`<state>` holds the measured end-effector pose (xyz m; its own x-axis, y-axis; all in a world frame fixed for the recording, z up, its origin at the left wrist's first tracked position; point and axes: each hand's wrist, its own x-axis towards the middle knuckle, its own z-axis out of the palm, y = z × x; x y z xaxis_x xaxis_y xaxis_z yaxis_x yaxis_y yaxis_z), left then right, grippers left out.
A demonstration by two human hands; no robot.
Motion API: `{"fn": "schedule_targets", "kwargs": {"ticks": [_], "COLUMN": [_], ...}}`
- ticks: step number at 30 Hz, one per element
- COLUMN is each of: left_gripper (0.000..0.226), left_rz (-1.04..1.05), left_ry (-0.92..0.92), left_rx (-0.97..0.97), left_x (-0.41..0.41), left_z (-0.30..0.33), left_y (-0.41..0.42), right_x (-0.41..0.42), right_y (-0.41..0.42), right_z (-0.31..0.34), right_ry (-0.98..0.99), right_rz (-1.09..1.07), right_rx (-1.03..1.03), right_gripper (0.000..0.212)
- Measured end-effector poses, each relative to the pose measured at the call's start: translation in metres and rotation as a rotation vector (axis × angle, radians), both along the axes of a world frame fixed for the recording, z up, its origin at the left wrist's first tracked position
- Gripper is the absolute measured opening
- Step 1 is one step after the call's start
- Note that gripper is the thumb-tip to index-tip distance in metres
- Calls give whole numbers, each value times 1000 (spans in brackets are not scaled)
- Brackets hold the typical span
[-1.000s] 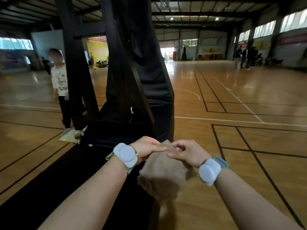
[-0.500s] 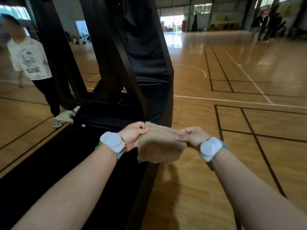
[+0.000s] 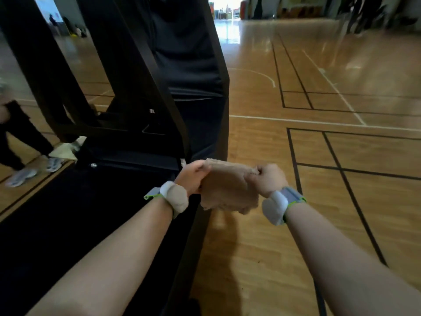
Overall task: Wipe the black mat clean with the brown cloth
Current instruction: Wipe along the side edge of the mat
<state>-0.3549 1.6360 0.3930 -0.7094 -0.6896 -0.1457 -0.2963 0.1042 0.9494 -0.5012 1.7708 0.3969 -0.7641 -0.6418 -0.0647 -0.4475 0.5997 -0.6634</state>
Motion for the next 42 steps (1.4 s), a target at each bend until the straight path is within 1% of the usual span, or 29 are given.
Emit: {"fn": "schedule_targets", "kwargs": {"ticks": [1,3,5,6,7,8,10,11,12,13,14,15,17,18,19,21,23,26,27,28,29,30,33,34,35,36,38,40,42], "left_gripper": [22,18,10,9,8,9,26,30,32,32,32,27,16,13,16,14,9,23,23,23,23,23,20,22,25,26,22,17,23], "left_rz": [2,2,74,121,163,206,263,282,319,316,278,233,144,100,59,-4,-21,-57,-47,-36,-8,48,263,331,361,347,288,276,233], "left_ry": [-15,-27,-45,-66,-80,-91,-59,-45,-40,-52,-61,-70,-152,-198,-245,-326,-397,-558,-581,-590,-583,-539,-285,-236,-203,-190,-229,-265,-278], "left_rx": [-57,-105,-132,-105,-37,95,370,488,579,624,639,648,617,574,526,396,260,96,54,62,82,168,660,785,854,868,765,702,698], "left_x": [-7,-22,-36,-43,-51,-60,-75,-86,-95,-100,-99,-100,-101,-101,-104,-105,-112,-125,-124,-127,-131,-133,-140,-141,-142,-148,-146,-154,-164], "left_z": [-8,-26,-43,-52,-62,-74,-108,-134,-155,-161,-154,-148,-142,-142,-149,-160,-186,-223,-227,-236,-246,-254,-283,-287,-289,-294,-294,-302,-308], "left_y": [-4,-14,-23,-27,-33,-44,-76,-96,-127,-140,-136,-145,-164,-173,-186,-201,-219,-236,-237,-238,-240,-241,-248,-251,-254,-258,-264,-273,-285], "right_x": [-1,-5,-9,-10,-11,-12,-11,-12,-17,-19,-16,-17,-20,-22,-24,-27,-34,-46,-44,-44,-45,-44,-43,-44,-47,-54,-60,-78,-105], "right_y": [-8,-27,-49,-61,-75,-90,-120,-135,-168,-183,-181,-195,-219,-228,-239,-243,-251,-262,-263,-265,-268,-271,-281,-285,-288,-291,-293,-299,-306], "right_z": [-6,-19,-34,-42,-51,-61,-77,-87,-103,-114,-114,-125,-146,-155,-164,-177,-196,-226,-227,-239,-250,-256,-278,-284,-290,-297,-301,-309,-329], "right_ry": [0,-34,-86,-115,-140,-169,-208,-224,-229,-237,-246,-258,-248,-254,-270,-331,-376,-399,-383,-353,-334,-345,-486,-521,-555,-593,-697,-739,-664], "right_rz": [-43,-132,-189,-201,-205,-206,-176,-173,-182,-194,-197,-184,-167,-159,-134,-51,4,-81,-108,-116,-108,-89,-27,7,22,41,63,25,-12], "right_rx": [-8,-27,-26,-22,-32,-41,-44,-39,-36,-32,-34,-34,-16,-22,-28,-26,-8,-3,18,52,78,58,-30,-78,-123,-158,-169,-190,-164], "right_gripper": [21,16,14,16,20,24,27,27,26,25,24,23,24,28,31,27,23,24,23,23,22,20,10,15,24,30,29,32,32]}}
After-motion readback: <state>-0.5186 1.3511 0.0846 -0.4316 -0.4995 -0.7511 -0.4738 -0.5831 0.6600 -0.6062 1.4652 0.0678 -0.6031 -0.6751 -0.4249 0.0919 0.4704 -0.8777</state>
